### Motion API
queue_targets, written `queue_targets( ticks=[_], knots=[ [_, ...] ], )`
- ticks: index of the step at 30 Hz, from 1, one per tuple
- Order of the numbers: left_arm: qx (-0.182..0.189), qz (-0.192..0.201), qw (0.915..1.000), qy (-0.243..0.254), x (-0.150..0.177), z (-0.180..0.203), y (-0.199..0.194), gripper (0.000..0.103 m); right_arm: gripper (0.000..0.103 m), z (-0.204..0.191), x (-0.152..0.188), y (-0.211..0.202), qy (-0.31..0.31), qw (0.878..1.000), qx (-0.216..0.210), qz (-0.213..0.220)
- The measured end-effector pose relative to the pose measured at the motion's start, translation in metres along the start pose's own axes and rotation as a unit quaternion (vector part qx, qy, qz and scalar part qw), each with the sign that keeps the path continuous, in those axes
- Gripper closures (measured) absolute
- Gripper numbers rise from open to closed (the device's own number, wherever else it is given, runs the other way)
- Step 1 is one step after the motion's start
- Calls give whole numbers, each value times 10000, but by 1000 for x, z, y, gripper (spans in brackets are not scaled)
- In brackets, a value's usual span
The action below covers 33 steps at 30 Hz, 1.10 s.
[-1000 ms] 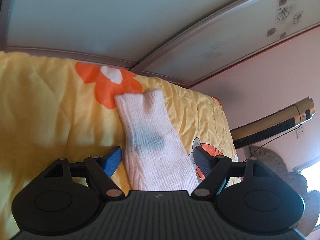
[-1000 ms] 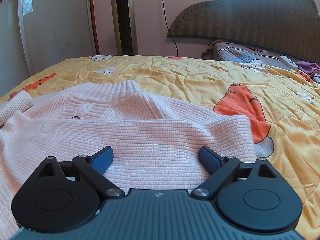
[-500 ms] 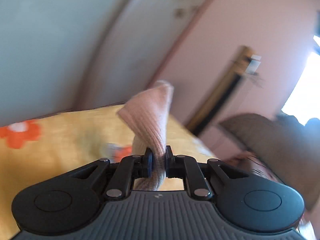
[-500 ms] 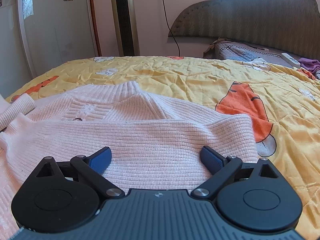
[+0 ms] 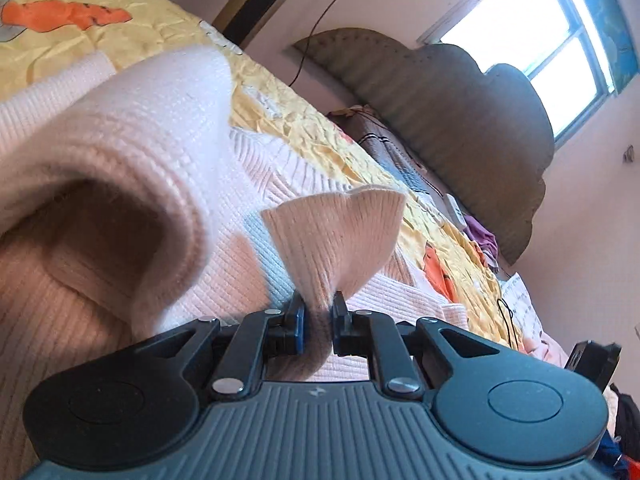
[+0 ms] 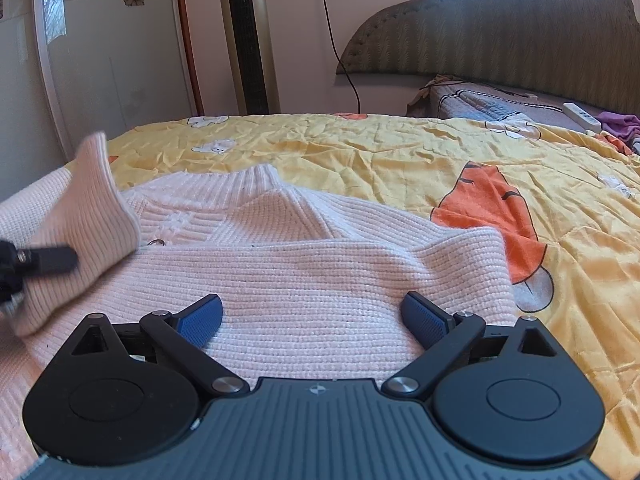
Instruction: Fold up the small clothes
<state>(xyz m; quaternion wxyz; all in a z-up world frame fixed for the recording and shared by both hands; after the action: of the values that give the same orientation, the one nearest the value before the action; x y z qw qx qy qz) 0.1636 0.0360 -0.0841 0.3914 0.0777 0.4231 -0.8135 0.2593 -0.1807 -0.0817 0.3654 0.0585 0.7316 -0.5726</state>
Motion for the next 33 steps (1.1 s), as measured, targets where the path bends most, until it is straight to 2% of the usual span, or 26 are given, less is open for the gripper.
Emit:
queue_targets(
  ticks=[3, 9, 11, 12, 13, 14, 15, 16, 17, 18, 19, 21, 23, 25, 27, 30, 32, 33],
  knots=[
    [-96, 126, 9990, 412, 8, 6, 5, 88, 7, 1, 1, -1, 20, 10000, -23, 10],
    [-111, 136, 9984, 530, 10, 10, 3, 88, 3, 2, -4, -2, 16, 9999, -60, -105],
    [-75, 143, 9973, 714, 11, 14, -2, 87, 3, 8, -14, -10, 496, 9980, -303, -237],
    [-26, 123, 9967, 808, 11, 16, -2, 81, 1, 15, -19, -17, 953, 9933, -606, -252],
    [68, 108, 9957, 922, 12, 18, -2, 69, 3, 23, -24, -24, 1460, 9832, -1070, -252],
    [212, 96, 9946, 1016, 13, 19, -3, 62, 3, 29, -28, -29, 1908, 9675, -1636, -285],
    [384, 86, 9930, 1114, 13, 20, -4, 43, 2, 33, -30, -29, 2265, 9478, -2208, -397],
    [501, 77, 9914, 1207, 14, 21, -5, 31, 2, 34, -33, -27, 2505, 9294, -2650, -574],
    [535, 63, 9904, 1270, 15, 22, -5, 29, 2, 32, -35, -21, 2684, 9119, -2991, -829],
    [550, 65, 9900, 1300, 16, 23, -5, 29, 2, 27, -36, -15, 2762, 9009, -3169, -1081],
    [570, 88, 9899, 1291, 16, 23, -7, 29, 2, 21, -37, -9, 2778, 8960, -3209, -1304],
    [507, 181, 9910, 1228, 18, 23, -17, 29, 2, 11, -35, 1, 2812, 8947, -3101, -1555],
    [590, 514, 9903, 1150, 25, 22, -40, 27, 2, 3, -32, 6, 2816, 8963, -3010, -1634],
    [648, 942, 9886, 975, 33, 15, -65, 8, 3, -1, -31, 4, 2690, 9038, -2919, -1602],
    [571, 1204, 9893, 591, 36, 4, -82, 5, 6, -2, -32, 1, 2593, 9102, -2808, -1598],
    [831, 1165, 9889, -395, 33, -21, -95, 5, 5, 1, -25, -5, 2654, 9093, -2792, -1573],
    [1070, 1095, 9801, -1264, 31, -44, -97, 5, 4, 5, -16, -5, 2727, 9017, -2922, -1647],
    [1233, 1034, 9723, -1698, 30, -55, -96, 5, 3, 2, -14, -5, 2720, 8991, -2988, -1685]
  ],
)
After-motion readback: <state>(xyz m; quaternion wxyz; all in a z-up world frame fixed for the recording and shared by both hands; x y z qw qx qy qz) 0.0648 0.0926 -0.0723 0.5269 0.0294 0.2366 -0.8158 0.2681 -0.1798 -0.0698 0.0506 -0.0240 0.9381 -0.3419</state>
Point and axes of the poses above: each gripper's, at about its wrist camera, not at the fingertips, and y roughly the way its jaws point, z to its right, x to its underside, the point moved 1 cm from there along y, roughly the way its jaws point, and after that the axes turned 15 degrees about -z, right-handed, at the moved point
